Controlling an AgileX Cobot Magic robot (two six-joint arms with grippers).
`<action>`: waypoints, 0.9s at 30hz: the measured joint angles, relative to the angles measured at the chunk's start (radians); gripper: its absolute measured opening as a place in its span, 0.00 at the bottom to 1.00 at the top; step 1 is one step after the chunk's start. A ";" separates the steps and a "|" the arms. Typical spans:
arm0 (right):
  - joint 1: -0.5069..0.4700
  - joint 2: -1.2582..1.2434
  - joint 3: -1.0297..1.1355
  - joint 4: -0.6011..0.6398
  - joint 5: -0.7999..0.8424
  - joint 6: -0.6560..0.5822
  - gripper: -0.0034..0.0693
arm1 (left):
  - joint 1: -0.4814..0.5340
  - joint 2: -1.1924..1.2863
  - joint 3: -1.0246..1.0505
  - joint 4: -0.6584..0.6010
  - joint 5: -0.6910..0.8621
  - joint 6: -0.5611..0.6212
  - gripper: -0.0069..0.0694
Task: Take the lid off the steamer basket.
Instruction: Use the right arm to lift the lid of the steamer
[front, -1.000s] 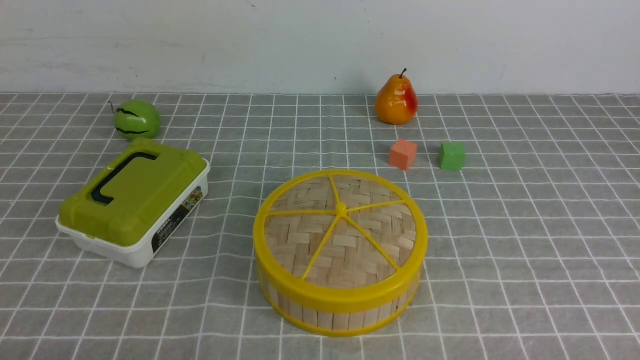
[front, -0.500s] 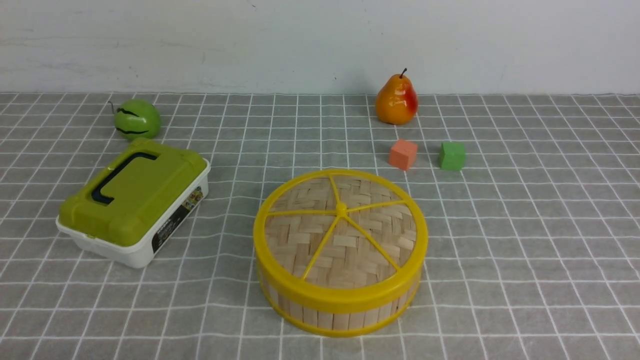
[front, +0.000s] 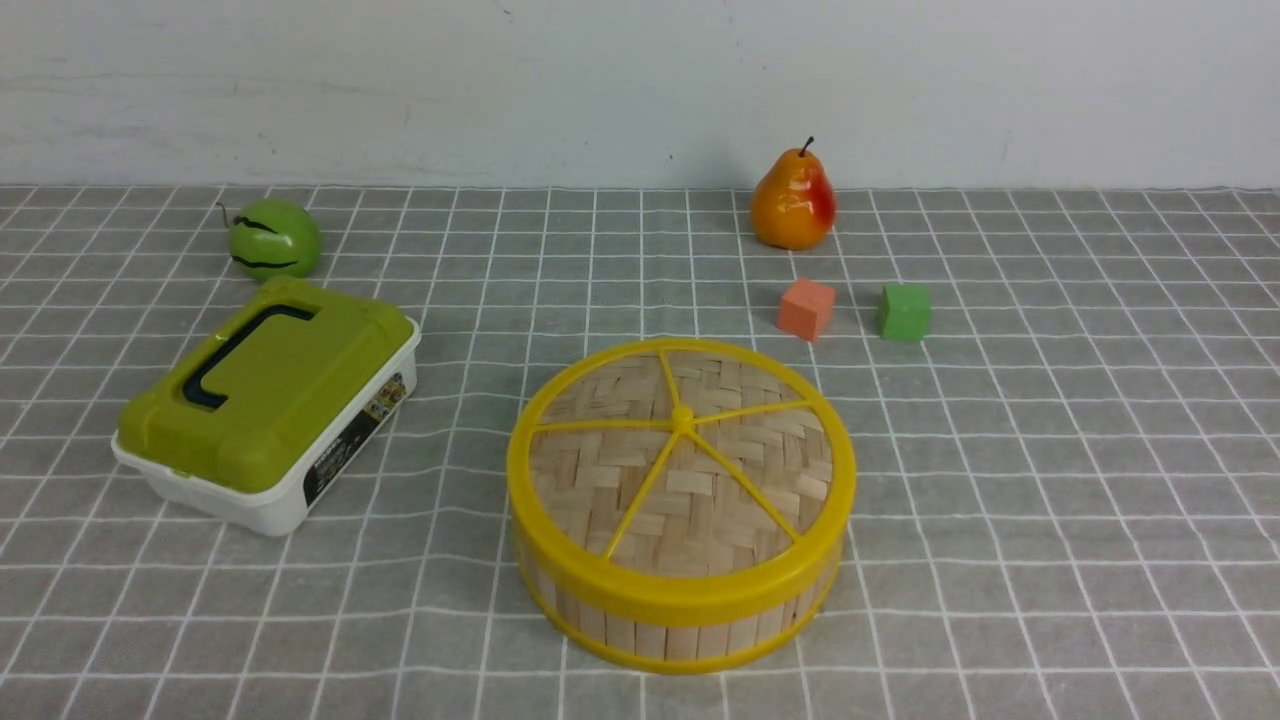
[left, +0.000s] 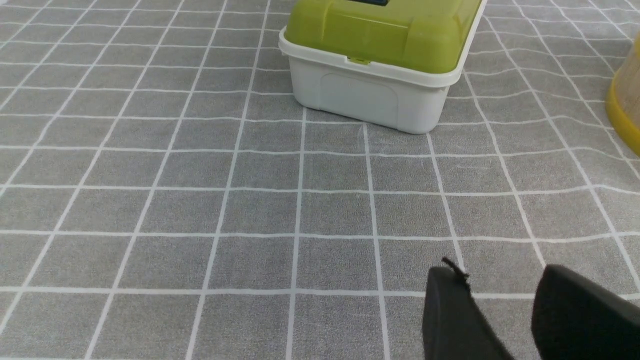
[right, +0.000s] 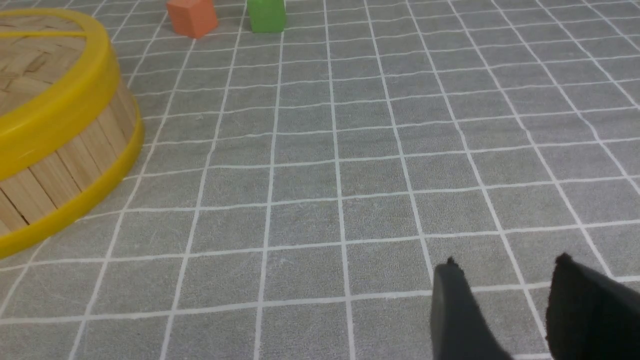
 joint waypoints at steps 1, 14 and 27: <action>0.000 0.000 0.000 0.000 0.000 0.000 0.38 | 0.000 0.000 0.000 0.000 0.000 0.000 0.40; 0.000 0.000 0.000 0.353 0.009 0.182 0.38 | 0.000 0.000 0.000 0.001 0.000 0.000 0.40; 0.000 0.000 0.009 0.669 0.019 0.325 0.38 | 0.000 0.000 0.000 0.004 0.000 0.000 0.40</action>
